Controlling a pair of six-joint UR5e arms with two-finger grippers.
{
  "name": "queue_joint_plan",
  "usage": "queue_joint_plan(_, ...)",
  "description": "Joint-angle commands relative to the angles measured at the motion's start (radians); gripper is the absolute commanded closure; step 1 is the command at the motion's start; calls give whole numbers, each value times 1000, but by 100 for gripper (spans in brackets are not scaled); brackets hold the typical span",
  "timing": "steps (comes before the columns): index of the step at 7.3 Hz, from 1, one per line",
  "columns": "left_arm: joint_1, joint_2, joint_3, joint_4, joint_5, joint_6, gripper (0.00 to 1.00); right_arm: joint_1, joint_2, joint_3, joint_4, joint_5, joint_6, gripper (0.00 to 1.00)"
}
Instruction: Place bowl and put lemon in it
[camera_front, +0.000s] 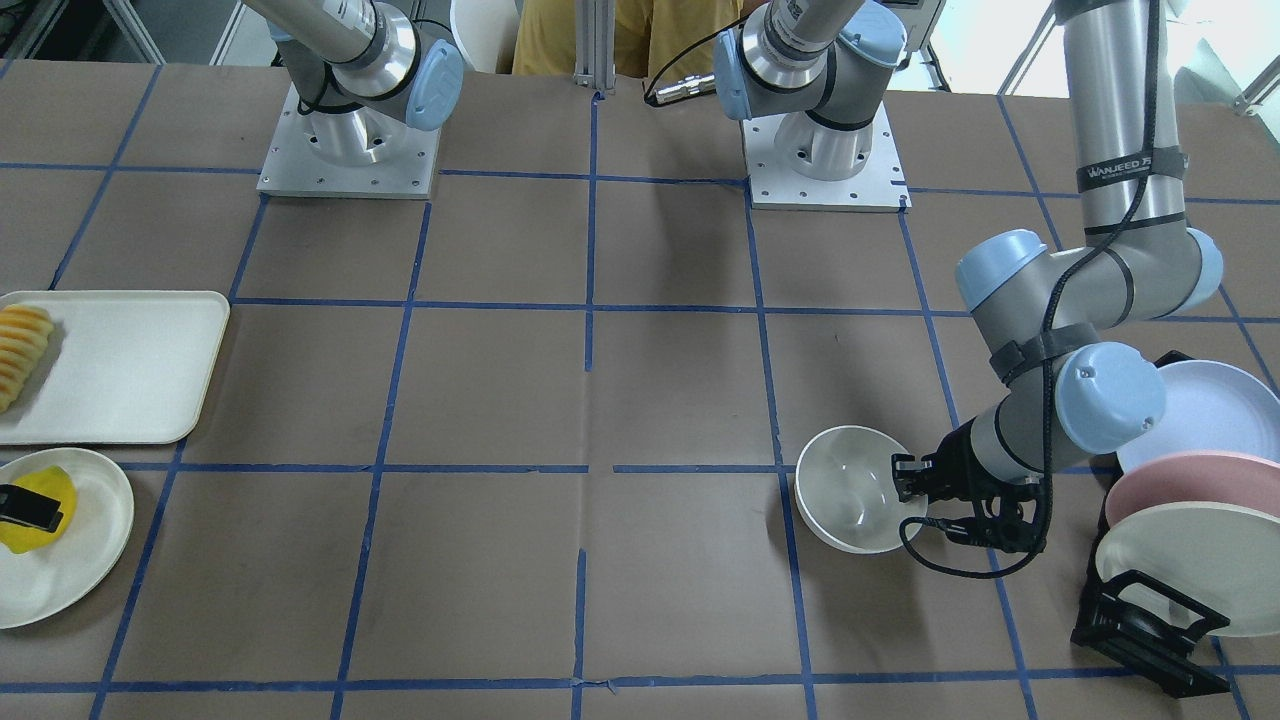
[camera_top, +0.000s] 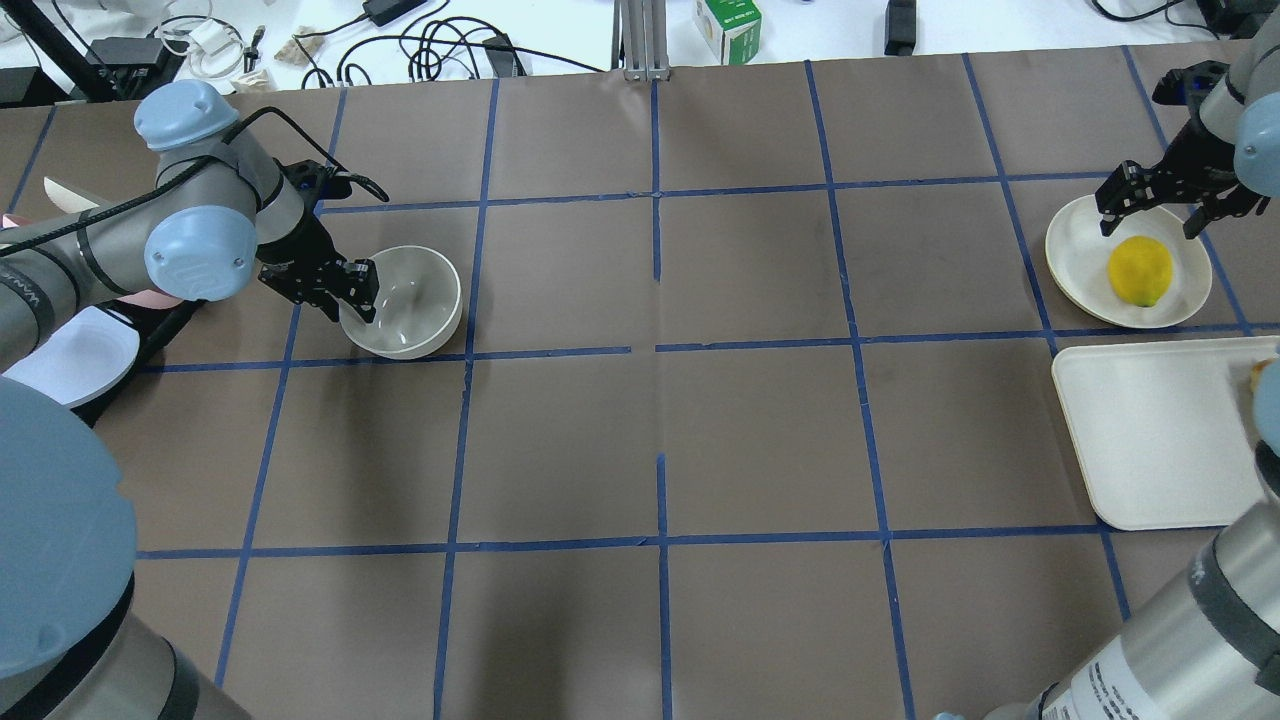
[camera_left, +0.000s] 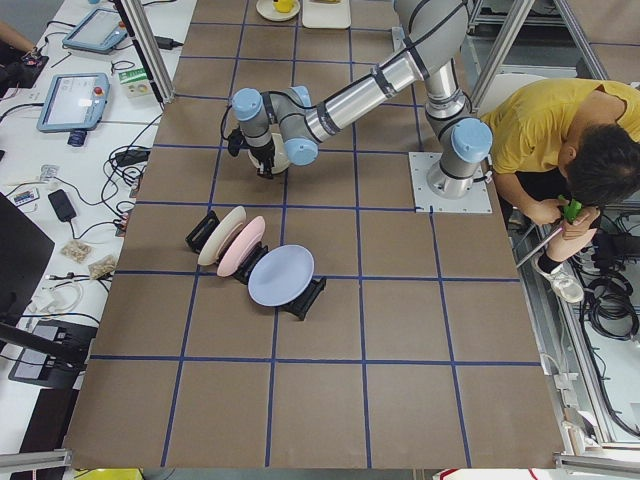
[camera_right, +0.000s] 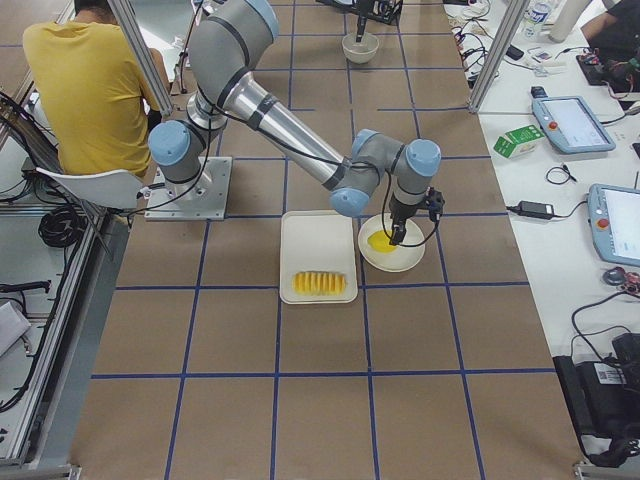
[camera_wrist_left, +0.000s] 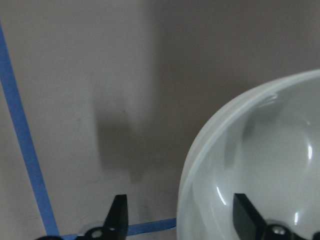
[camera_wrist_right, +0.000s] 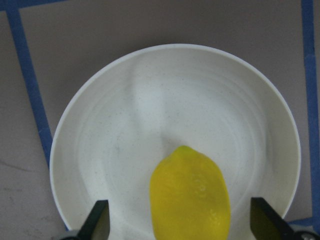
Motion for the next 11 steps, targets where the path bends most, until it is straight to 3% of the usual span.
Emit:
queue_joint_plan(1, -1, 2, 5, -3, -9, -15, 100, -11, 31, 1, -32, -3, 9, 0)
queue_joint_plan(2, -6, 27, 16, -13, -7, -40, 100, -11, 34, 3, -30, 8, 16, 8)
queue_joint_plan(3, -24, 55, 45, -82, -26, -101, 100, -11, 39, 3, -26, 9, 20, 24)
queue_joint_plan(4, -79, 80, 42, -108, -125, -187, 100, -9, 37, 3, -12, 9, 20, 43)
queue_joint_plan(5, -184, 80, 47, -101, -164, -279, 100, -9, 37, 3, -6, 8, 20, 59)
queue_joint_plan(6, -279, 72, 53, -84, -176, -400, 100, -11, 33, 3, 51, 8, 20, 81)
queue_joint_plan(7, -344, 48, 42, 10, -176, -508, 100, -11, 24, -5, 106, 3, 22, 100)
queue_joint_plan(9, -418, 17, 38, 52, -178, -670, 100, -5, -53, -17, 158, 8, 22, 100)
queue_joint_plan(11, -452, 3, 35, 74, -175, -686, 100, 56, -134, -19, 218, 13, 52, 100)
